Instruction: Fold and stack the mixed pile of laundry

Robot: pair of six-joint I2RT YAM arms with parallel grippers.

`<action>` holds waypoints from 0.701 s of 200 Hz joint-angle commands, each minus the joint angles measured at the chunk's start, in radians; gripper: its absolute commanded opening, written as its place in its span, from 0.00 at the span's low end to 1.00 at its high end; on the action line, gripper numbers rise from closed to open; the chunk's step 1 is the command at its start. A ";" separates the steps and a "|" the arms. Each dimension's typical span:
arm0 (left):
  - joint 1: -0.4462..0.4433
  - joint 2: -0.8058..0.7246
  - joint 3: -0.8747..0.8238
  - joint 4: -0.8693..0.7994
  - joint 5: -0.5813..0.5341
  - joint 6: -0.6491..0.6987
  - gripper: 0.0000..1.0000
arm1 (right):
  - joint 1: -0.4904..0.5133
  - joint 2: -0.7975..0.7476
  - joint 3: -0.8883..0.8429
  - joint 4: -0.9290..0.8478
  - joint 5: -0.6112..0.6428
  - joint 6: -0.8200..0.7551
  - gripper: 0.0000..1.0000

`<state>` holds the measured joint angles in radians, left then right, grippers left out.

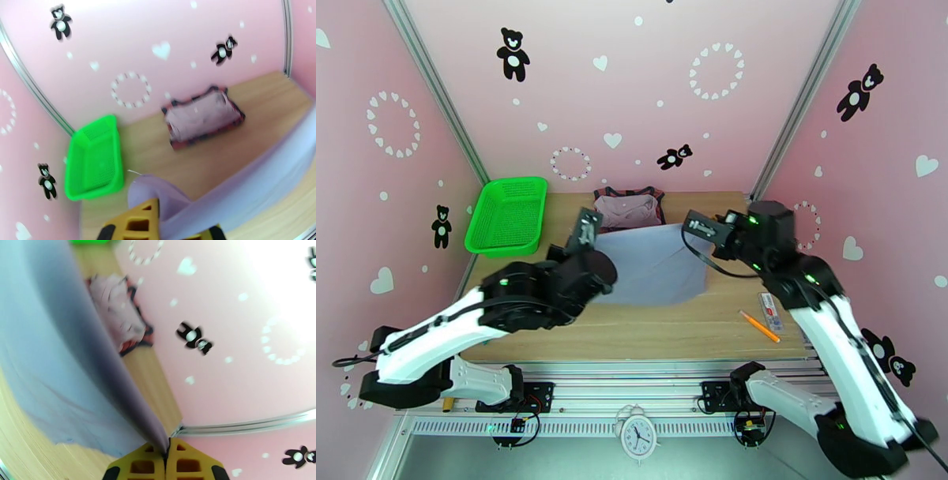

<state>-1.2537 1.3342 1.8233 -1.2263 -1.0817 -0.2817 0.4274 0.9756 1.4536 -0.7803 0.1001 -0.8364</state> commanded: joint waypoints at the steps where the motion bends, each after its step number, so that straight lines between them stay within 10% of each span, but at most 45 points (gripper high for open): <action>1: -0.012 -0.023 0.117 -0.108 -0.042 0.108 0.00 | 0.014 -0.068 0.080 -0.113 0.057 0.062 0.00; 140: -0.149 0.129 0.546 -0.584 0.102 -0.046 0.00 | 0.024 -0.227 0.210 -0.405 -0.081 0.229 0.00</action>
<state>-1.4097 1.4864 2.3611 -1.5791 -0.9260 -0.2691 0.4637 0.7399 1.6440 -1.1015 -0.0639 -0.6403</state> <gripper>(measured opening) 0.051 0.058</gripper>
